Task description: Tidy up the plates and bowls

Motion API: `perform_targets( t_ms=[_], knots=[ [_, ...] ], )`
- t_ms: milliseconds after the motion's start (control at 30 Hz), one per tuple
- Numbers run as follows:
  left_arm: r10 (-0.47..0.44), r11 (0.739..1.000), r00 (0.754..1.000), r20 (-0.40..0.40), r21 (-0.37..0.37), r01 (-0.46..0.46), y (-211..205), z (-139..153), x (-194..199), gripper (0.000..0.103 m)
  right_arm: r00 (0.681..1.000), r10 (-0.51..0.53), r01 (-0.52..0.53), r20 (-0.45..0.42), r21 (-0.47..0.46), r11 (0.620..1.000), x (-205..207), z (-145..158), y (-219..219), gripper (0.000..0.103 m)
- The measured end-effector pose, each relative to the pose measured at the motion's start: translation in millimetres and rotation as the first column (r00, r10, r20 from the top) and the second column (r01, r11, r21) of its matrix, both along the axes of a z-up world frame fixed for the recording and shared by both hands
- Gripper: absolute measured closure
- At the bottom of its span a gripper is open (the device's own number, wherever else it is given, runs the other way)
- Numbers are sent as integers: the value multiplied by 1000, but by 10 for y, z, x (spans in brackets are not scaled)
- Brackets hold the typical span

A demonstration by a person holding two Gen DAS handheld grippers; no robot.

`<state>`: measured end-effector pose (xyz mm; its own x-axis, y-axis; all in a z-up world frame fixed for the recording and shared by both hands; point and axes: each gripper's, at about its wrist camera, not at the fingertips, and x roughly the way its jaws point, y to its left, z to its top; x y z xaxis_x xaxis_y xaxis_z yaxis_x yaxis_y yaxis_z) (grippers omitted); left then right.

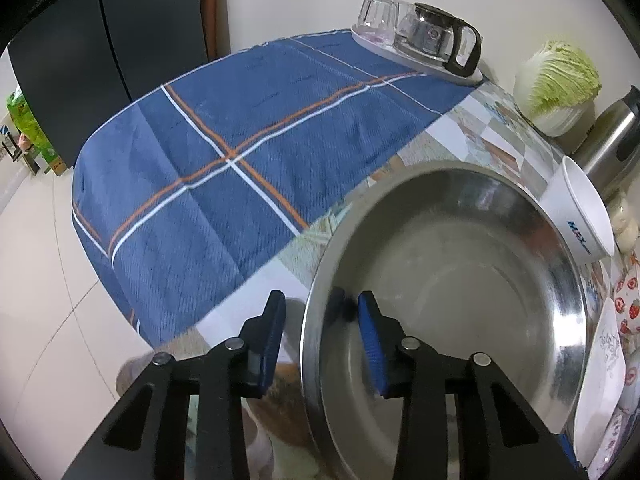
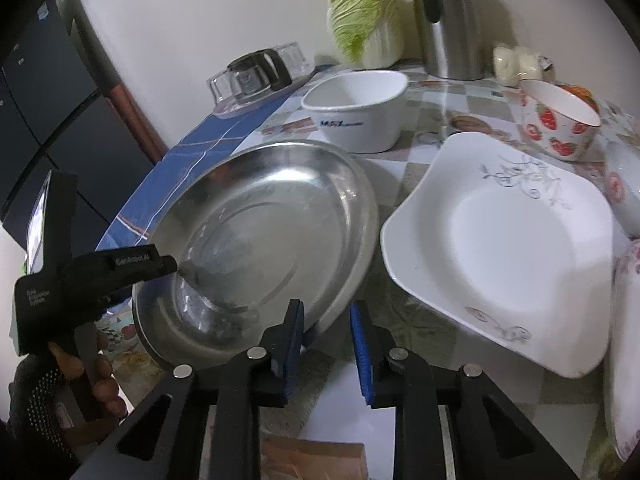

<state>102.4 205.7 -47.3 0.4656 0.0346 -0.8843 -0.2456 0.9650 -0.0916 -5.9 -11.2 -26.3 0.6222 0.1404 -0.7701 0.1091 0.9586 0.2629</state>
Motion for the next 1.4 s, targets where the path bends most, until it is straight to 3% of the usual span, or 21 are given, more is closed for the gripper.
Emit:
perform_targets(
  t_ms=[133,200,233,400,733,1400],
  knots=[
    [-20,1000,1000,7,8,20,-12,6,55,65,1000,1,0,-18,57,998,58,-53,-67,79],
    [-36,999,999,8,2,36,-23,10,55,75,1000,-2,5,-27,102,995,77,-83,-107,81],
    [-46,999,999,9,-3,46,-29,17,49,75,1000,-2,5,-29,107,994,80,-85,-107,81],
    [-48,998,999,8,-52,48,33,27,-8,79,999,9,-7,-34,56,998,58,-17,-56,81],
    [-25,992,1000,19,-123,27,88,101,-141,81,998,44,-45,49,24,999,-84,258,-69,81],
    [-66,989,987,150,-120,84,-307,579,-383,81,987,35,-38,156,19,999,-408,617,-461,81]
  ],
)
